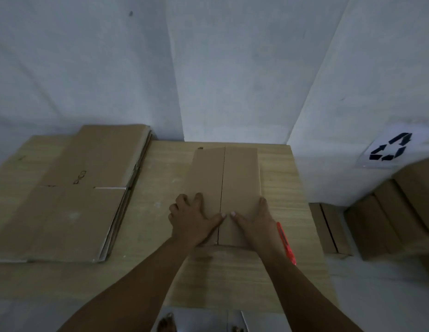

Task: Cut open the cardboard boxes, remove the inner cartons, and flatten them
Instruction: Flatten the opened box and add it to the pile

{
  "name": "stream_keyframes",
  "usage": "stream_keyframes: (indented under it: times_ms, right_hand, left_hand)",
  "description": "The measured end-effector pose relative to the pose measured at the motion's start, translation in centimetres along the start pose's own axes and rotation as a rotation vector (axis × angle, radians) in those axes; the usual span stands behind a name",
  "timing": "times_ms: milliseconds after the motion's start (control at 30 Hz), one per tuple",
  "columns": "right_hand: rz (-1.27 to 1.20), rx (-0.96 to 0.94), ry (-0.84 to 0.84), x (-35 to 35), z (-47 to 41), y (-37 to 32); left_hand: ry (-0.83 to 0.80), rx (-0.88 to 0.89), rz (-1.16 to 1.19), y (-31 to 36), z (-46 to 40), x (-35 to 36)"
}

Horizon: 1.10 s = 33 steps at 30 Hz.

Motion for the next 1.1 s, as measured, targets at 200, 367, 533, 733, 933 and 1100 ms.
stream_keyframes:
  times_ms: [200,367,533,733,933,1100]
  right_hand:
    - [0.195,-0.051,0.174,-0.8,-1.4,-5.2]
    - [0.185,-0.092,0.261,-0.6,-0.3,-10.0]
    - [0.076,-0.253,0.277,1.9,0.2,-12.7]
    - [-0.158,0.001,0.139,5.2,-0.3,-13.9]
    - [-0.229,0.002,0.085,7.2,-1.0,-15.1]
    - [-0.51,0.07,0.061,7.4,-0.5,-14.0]
  left_hand:
    - [-0.201,0.075,0.312,-0.6,-4.9,-0.8]
    - [-0.286,0.007,0.587,-1.4,-7.3,-1.7]
    - [-0.391,-0.217,0.841,-5.0,-9.4,-2.1]
    - [-0.269,-0.253,0.935,-7.8,-10.0,-4.3]
    - [-0.219,-0.331,0.919,-10.1,-10.7,-6.3]
    - [0.151,-0.122,0.838,-8.1,-9.9,-10.9]
Point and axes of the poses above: each hand's wrist, its own z-axis away from the middle knuckle, its own x-axis out of the palm, y = z × x, the point moved 2 cm from there along -z, towards the middle knuckle, and after that the axes turned 10 degrees about y, right-handed, at the moved point
